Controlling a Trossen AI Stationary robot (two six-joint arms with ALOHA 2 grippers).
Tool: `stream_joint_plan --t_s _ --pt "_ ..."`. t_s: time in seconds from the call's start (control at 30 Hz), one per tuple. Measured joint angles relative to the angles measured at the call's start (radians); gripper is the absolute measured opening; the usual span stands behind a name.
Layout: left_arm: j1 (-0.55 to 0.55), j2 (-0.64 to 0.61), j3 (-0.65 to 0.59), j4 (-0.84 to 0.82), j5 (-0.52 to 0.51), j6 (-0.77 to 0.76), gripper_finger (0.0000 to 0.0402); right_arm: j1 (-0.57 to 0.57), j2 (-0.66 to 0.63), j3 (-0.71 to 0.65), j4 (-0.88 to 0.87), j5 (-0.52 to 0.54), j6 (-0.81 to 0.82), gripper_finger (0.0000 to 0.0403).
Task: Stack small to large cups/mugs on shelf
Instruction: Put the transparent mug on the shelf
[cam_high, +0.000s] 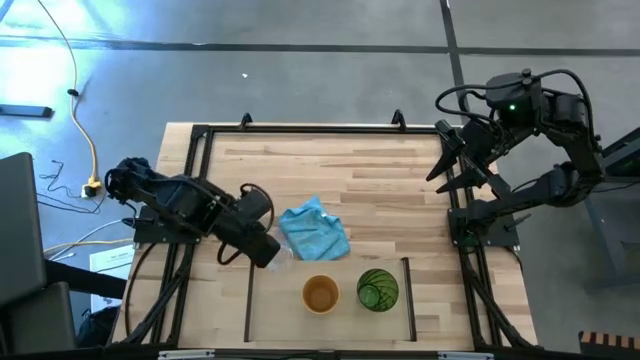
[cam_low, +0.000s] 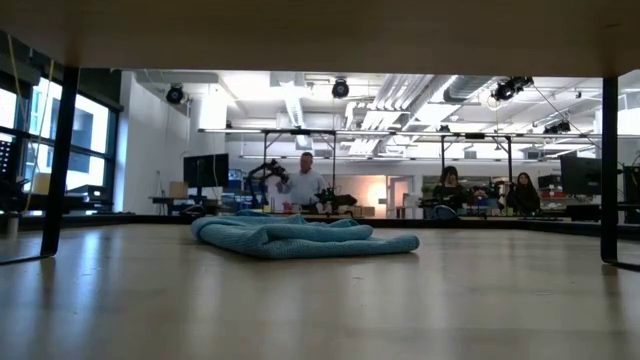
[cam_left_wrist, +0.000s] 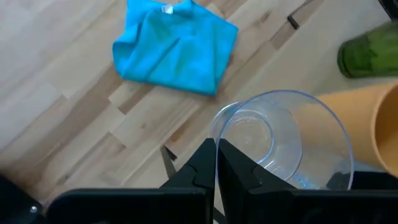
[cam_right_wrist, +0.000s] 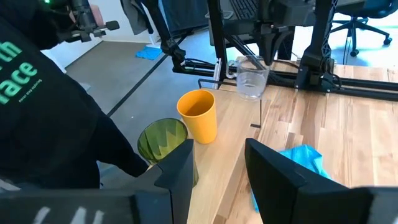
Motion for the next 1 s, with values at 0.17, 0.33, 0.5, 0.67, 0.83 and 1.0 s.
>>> stream_joint_plan --t_s 0.17,0.33,0.5,0.67,0.83,1.0 --pt "-0.053 0.034 0.001 0.000 0.024 -0.014 0.0000 0.000 0.000 0.000 0.000 0.000 -0.004 0.0135" --pt "-0.085 0.073 0.001 0.000 0.048 -0.002 0.0000 0.000 0.001 0.000 0.014 0.000 -0.003 0.0135" --pt "-0.107 0.082 0.001 0.000 0.025 0.001 0.0000 0.000 0.001 0.000 0.037 0.000 0.030 0.0135" --pt "-0.120 0.082 0.001 0.000 -0.008 0.008 0.0000 0.000 0.001 0.000 0.055 0.000 0.069 0.0135" --pt "-0.126 0.096 0.001 0.000 -0.012 0.012 0.0000 0.000 0.001 0.000 0.067 0.000 0.082 0.0135" --pt "-0.128 0.131 0.001 0.000 -0.004 0.025 0.0000 0.000 0.002 0.000 0.067 0.028 0.098 0.0135"
